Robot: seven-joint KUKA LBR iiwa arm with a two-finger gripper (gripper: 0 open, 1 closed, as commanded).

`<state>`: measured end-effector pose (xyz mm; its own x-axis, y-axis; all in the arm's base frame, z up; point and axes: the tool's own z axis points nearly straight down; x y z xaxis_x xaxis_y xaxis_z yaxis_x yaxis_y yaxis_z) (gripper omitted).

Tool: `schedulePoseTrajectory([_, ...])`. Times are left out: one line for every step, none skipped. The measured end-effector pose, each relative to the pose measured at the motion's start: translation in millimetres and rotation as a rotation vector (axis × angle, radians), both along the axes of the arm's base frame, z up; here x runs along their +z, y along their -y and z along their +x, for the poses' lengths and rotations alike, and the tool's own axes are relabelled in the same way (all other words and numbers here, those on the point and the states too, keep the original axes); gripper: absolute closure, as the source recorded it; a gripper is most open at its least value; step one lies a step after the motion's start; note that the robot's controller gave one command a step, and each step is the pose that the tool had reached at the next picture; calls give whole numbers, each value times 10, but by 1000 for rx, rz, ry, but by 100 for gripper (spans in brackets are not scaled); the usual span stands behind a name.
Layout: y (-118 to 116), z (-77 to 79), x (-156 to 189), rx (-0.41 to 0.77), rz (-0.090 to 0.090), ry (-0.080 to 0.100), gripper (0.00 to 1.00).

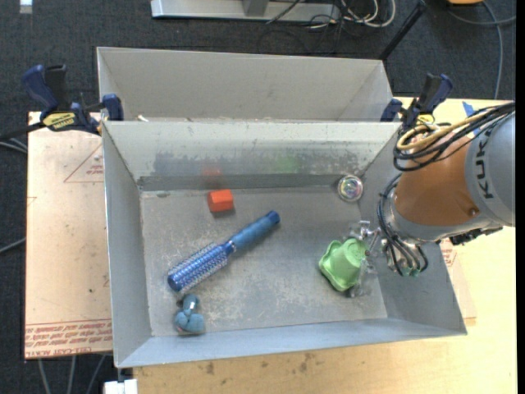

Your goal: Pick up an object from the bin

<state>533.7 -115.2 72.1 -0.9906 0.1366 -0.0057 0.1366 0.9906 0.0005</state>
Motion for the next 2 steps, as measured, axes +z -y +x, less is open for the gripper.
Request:
schedulePoseTrajectory([-799,281,827,-91,5,6,100])
schedulePoseTrajectory([-1033,560,1790,-103,2,7,100])
